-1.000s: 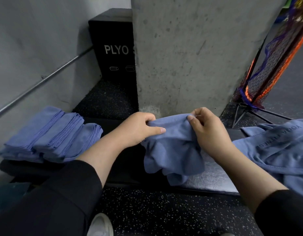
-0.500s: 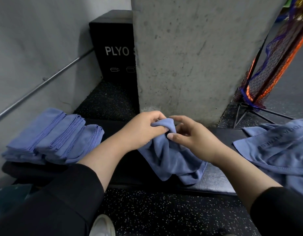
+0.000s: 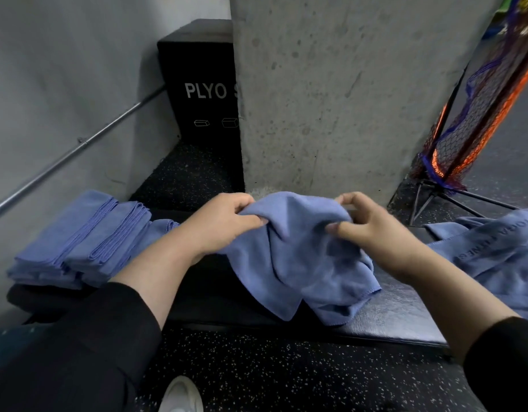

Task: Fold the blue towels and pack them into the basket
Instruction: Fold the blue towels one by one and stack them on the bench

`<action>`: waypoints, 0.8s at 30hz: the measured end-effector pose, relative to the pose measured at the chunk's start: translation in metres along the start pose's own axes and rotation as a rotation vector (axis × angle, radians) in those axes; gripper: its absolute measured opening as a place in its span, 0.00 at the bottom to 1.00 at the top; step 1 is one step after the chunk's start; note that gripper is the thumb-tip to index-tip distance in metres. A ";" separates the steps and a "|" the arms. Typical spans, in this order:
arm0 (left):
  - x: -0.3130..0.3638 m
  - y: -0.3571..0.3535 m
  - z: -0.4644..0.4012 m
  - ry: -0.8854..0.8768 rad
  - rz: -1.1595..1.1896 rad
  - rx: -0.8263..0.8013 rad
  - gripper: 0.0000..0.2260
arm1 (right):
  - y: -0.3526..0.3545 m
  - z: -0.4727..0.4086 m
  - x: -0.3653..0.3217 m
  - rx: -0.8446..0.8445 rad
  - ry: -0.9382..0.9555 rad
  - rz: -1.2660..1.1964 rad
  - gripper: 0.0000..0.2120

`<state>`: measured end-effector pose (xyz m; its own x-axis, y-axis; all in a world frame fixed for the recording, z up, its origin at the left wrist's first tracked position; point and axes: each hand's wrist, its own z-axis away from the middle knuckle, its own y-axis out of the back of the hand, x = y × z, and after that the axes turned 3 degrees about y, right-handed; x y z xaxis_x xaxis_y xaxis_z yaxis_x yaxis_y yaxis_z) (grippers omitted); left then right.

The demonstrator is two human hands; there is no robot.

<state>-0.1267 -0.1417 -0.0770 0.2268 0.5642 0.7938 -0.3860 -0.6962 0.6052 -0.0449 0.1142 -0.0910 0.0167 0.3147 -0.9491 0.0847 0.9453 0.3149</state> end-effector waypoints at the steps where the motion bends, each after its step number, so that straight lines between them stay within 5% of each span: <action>1: 0.005 -0.004 0.001 -0.025 0.013 -0.028 0.12 | -0.004 0.001 0.001 -0.092 0.006 -0.022 0.21; 3: 0.015 -0.016 0.002 -0.091 0.001 -0.086 0.07 | -0.014 0.002 -0.002 -0.179 0.020 0.037 0.28; 7: 0.029 -0.031 0.002 -0.111 0.066 -0.099 0.03 | -0.023 0.002 -0.010 -0.227 0.058 0.192 0.07; 13: 0.014 -0.021 0.000 0.028 -0.030 -0.028 0.11 | -0.009 -0.001 -0.013 0.139 0.031 0.059 0.09; 17: 0.014 -0.018 0.001 0.013 0.370 0.079 0.09 | -0.007 0.000 -0.009 -0.086 -0.015 0.304 0.07; 21: 0.029 -0.029 0.005 -0.022 0.392 0.087 0.03 | -0.020 0.005 -0.016 -0.206 -0.007 0.068 0.20; 24: 0.036 -0.038 0.010 0.010 0.452 0.053 0.05 | -0.027 0.009 -0.027 -0.159 0.028 0.012 0.14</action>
<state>-0.0949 -0.0991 -0.0709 0.0369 0.2023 0.9786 -0.3978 -0.8954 0.2000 -0.0390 0.0792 -0.0739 -0.0108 0.3263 -0.9452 -0.0742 0.9424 0.3262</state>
